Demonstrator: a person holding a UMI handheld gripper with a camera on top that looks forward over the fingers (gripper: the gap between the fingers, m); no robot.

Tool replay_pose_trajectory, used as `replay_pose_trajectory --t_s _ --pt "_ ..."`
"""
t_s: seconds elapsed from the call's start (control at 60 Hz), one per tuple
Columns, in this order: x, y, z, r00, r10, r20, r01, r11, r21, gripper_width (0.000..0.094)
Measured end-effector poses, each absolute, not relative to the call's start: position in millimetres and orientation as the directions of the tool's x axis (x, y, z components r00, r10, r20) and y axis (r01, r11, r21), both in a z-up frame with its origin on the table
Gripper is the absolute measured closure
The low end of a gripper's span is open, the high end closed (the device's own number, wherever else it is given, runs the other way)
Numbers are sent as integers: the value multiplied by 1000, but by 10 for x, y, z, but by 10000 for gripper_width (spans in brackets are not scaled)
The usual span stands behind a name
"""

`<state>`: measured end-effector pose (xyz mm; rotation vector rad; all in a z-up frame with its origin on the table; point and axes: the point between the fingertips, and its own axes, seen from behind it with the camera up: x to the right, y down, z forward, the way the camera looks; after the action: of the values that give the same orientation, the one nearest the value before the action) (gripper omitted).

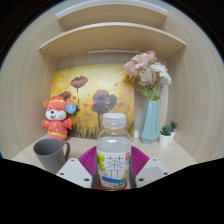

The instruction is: Pour water

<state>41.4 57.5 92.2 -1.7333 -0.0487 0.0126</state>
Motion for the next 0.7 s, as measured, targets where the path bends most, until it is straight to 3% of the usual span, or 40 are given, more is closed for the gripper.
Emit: replay_pose_trajectory --t_s 0.117,0.217,0.25,0.55,0.7 --pt "433 589 907 999 32 6 12 -187 -982 384" --pt "545 543 780 1000 -14 4 1 -245 -969 137" --pt "559 509 749 1000 -22 -2 -8 -257 -966 94" --pt "470 -254 447 996 -41 -73 -83 -350 -933 79" --pt "352 -715 494 996 -55 -71 -86 -360 -929 79"
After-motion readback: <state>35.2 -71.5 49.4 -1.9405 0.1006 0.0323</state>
